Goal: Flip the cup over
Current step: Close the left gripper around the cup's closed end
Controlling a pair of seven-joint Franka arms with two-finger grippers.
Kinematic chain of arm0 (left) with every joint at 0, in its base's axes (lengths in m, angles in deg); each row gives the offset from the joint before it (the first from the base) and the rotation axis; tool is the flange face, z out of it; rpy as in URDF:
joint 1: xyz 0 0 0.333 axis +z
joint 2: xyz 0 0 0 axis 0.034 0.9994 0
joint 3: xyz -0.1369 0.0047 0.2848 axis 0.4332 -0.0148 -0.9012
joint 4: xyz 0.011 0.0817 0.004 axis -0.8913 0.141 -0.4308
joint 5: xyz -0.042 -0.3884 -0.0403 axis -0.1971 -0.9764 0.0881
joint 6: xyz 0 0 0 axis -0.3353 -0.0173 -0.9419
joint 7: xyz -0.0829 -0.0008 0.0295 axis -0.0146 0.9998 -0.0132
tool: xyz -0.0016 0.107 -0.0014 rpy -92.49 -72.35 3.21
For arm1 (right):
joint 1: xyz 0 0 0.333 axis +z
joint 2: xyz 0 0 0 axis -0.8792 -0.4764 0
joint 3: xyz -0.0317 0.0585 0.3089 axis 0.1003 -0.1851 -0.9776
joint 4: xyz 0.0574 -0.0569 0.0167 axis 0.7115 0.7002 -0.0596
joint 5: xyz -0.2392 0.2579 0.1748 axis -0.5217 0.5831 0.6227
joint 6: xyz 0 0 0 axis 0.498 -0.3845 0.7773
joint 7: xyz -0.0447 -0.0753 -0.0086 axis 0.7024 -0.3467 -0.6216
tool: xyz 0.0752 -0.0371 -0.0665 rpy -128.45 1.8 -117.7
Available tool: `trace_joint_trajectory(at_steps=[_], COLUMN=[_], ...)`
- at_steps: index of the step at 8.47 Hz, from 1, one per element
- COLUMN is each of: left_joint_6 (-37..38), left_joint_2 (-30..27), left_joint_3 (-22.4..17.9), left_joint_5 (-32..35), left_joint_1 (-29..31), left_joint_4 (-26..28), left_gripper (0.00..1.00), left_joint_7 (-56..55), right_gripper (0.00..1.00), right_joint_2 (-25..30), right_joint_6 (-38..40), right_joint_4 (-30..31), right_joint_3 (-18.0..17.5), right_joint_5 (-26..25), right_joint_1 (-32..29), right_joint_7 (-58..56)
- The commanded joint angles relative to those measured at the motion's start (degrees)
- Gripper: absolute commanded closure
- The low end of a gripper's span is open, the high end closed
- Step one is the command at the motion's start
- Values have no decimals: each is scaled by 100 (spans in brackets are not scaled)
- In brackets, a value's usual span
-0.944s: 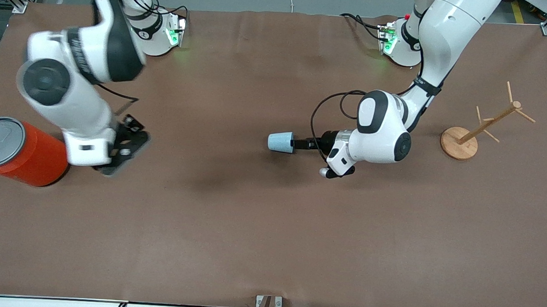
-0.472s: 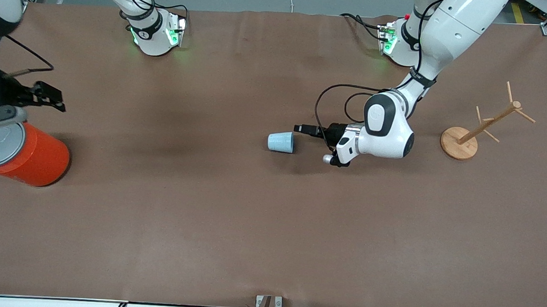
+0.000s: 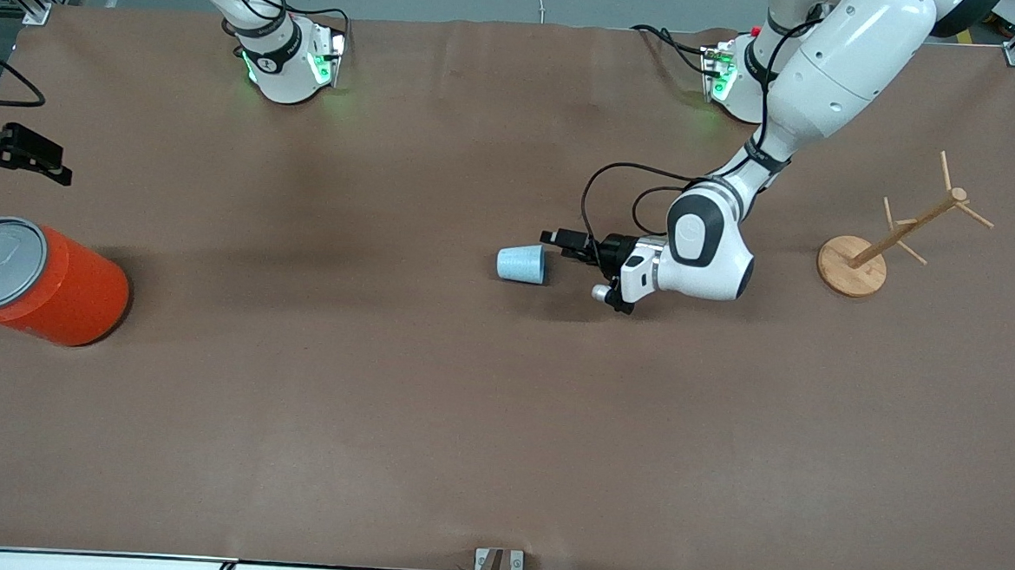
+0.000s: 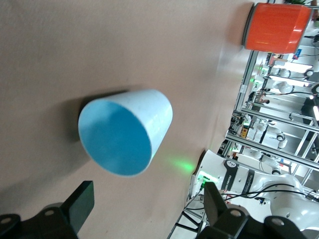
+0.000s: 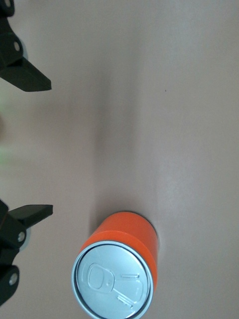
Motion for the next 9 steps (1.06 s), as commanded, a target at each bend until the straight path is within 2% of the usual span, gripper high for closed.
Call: trace_joint_trajectory(at_steps=[1, 3, 4, 5, 7, 8, 9], left_joint_6=[43, 35, 9, 8, 8, 8, 8], left_joint_2=[304, 497, 507, 524, 664, 717, 718], left_joint_3=[69, 69, 69, 61, 61, 61, 61], left_joint_5=[-445, -692, -763, -824, -842, -842, -860], left_joint_1=[-67, -173, -278, -279, -209, -156, -147], left_joint_4=[-431, -678, -713, -688, -635, -626, -600], left_gripper=[4, 5, 11, 28, 79, 94, 100], left_joint_7=[217, 252, 313, 461, 952, 1033, 1034], right_gripper=[0, 0, 0, 0, 0, 0, 0], right_joint_2=[23, 23, 15, 15, 15, 15, 15], right_joint_6=[-18, -53, -210, -246, -247, -238, -203], right_joint_4=[-80, -133, -142, -151, -247, -247, -247], right_joint_3=[-128, -137, -155, -163, -163, -172, -172], right_joint_5=[-249, -251, -208, -181, -181, -164, -172], right_joint_1=[-86, -60, -42, -16, 90, 81, 99], right_joint_7=[313, 314, 314, 314, 401, 732, 953])
